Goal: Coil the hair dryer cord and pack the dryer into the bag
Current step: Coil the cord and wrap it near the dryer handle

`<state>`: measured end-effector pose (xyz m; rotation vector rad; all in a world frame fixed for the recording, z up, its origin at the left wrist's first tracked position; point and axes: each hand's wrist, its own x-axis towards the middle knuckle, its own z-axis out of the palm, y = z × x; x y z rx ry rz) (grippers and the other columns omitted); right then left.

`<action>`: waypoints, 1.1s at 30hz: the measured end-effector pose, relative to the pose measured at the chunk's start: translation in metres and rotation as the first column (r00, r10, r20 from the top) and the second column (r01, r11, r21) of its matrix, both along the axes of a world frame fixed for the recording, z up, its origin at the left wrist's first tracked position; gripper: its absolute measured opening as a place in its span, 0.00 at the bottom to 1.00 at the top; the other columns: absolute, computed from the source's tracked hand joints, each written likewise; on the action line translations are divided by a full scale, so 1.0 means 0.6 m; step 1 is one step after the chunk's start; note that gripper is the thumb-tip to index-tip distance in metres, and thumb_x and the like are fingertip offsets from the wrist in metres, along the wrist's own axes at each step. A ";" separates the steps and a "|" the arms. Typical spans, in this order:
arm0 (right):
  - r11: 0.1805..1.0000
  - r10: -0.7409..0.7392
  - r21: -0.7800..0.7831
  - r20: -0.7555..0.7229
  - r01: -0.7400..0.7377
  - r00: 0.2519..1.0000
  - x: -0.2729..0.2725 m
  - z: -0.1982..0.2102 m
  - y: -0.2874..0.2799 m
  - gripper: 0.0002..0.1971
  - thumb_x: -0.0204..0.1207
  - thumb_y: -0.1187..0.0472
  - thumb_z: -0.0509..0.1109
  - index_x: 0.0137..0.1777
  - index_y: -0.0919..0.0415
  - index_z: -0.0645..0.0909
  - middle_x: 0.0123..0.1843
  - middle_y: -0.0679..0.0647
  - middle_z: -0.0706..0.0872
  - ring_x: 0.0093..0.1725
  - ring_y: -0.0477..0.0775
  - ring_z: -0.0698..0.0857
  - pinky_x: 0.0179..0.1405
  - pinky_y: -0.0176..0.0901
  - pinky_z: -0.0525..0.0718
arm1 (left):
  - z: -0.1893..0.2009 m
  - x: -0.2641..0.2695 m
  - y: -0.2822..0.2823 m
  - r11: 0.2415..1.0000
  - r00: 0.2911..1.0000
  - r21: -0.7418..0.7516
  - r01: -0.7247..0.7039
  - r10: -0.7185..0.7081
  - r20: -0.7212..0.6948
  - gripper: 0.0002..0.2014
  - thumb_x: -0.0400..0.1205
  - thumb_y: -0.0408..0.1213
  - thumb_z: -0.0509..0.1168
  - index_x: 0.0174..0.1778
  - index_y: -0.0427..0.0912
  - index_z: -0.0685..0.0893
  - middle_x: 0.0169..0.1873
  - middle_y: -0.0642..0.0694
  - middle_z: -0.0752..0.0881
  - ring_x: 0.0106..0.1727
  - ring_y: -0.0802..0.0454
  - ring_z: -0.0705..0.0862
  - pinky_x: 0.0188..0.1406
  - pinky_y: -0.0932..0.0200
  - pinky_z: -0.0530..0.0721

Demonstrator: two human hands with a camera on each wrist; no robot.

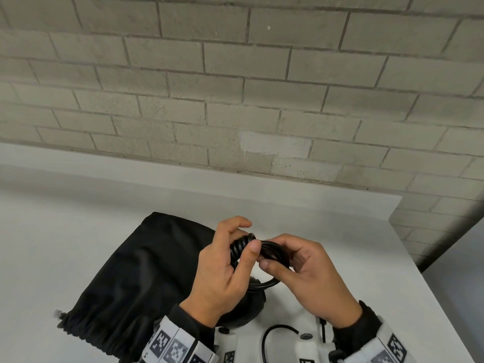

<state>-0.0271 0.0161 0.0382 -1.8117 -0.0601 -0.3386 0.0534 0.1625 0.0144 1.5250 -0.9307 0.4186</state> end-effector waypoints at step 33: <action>0.964 -0.114 0.239 -0.020 0.116 0.993 -0.005 0.004 0.014 0.15 0.73 0.57 0.75 0.57 0.57 0.77 0.42 0.55 0.92 0.42 0.51 0.89 0.46 0.45 0.85 | 0.009 -0.019 -0.020 0.999 0.986 -0.053 0.004 -0.013 -0.167 0.08 0.80 0.46 0.65 0.54 0.53 0.78 0.42 0.55 0.86 0.40 0.59 0.87 0.42 0.71 0.82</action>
